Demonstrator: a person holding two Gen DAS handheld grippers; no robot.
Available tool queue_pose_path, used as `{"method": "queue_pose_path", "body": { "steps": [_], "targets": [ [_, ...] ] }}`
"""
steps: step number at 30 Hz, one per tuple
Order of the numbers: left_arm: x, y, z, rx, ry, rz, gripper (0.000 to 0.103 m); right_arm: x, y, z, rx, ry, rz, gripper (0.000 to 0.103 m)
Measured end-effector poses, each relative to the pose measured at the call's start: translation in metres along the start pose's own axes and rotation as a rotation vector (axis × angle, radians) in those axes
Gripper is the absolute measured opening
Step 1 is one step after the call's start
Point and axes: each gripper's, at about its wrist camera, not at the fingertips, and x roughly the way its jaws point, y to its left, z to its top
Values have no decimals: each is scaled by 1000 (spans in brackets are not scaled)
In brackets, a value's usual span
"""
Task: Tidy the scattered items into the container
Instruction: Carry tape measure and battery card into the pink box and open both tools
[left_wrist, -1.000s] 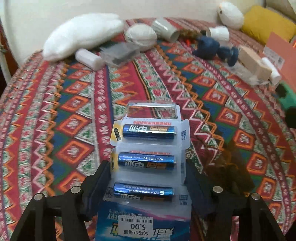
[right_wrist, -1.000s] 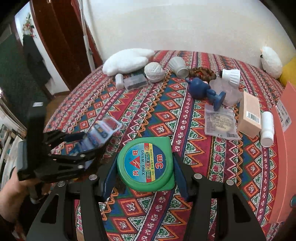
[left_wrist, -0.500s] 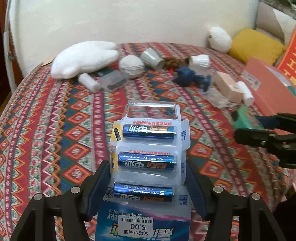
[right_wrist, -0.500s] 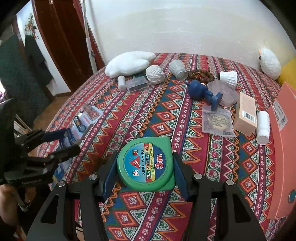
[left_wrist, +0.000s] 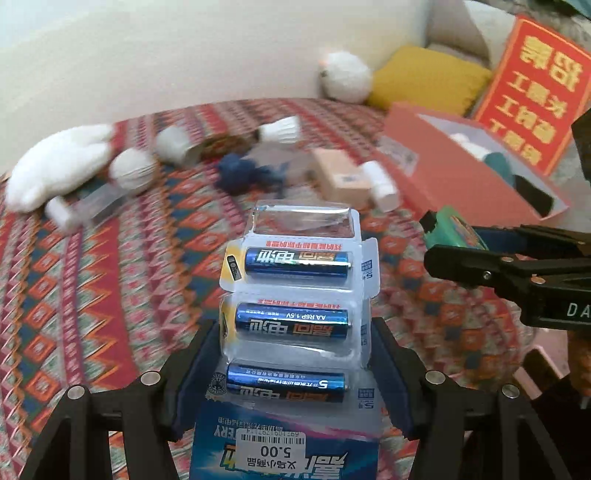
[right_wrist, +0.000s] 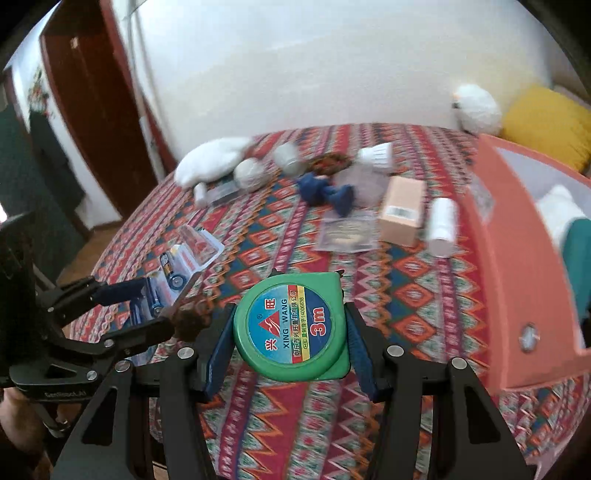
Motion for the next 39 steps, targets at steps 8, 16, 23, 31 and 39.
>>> {"method": "queue_pose_path", "body": {
  "steps": [8,16,23,31,39],
  "targets": [
    [7,-67,35,82,-26,-109,68,-67,-60,-8,112,-122,-64,59],
    [4,-150,76,204,-72,-219,68,-126,-108,-3,214,-267,-132,59],
    [2,-203,113,273,-111,-283,68,-165,-142,-2,290,-373,-212,59],
    [24,-251,160,307,-133,-308,68,-200,-195,4,391,-482,-362,59],
    [69,-279,215,296,-131,-313,68,-203,-264,28,546,-558,-488,59]
  ]
}}
